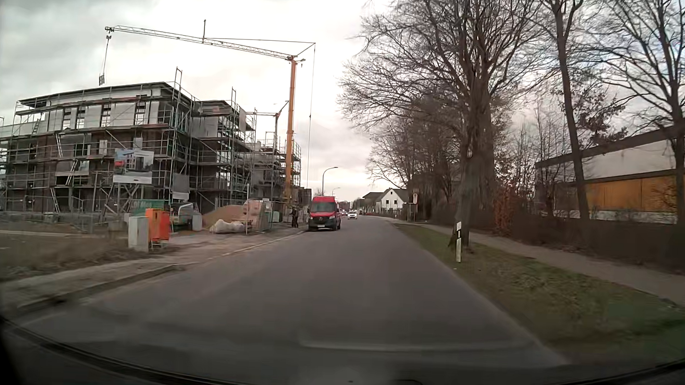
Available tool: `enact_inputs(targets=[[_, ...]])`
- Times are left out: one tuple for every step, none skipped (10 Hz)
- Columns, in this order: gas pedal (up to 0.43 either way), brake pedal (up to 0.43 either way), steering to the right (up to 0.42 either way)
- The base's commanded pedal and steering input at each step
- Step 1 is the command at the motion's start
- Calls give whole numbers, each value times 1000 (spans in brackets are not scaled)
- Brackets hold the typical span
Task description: Follow the waypoints while adhering to traffic rules and regulations
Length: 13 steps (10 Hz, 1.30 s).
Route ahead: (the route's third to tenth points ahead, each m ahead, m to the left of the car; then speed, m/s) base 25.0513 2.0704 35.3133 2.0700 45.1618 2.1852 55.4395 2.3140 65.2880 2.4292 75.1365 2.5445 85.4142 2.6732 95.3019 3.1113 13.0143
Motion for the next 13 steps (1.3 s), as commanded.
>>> enact_inputs(targets=[[79,0,3],[79,0,3],[87,0,3],[87,0,3],[98,0,4],[98,0,4],[110,0,4],[110,0,4],[118,0,4],[118,0,5],[118,0,5],[150,0,5],[157,0,5]])
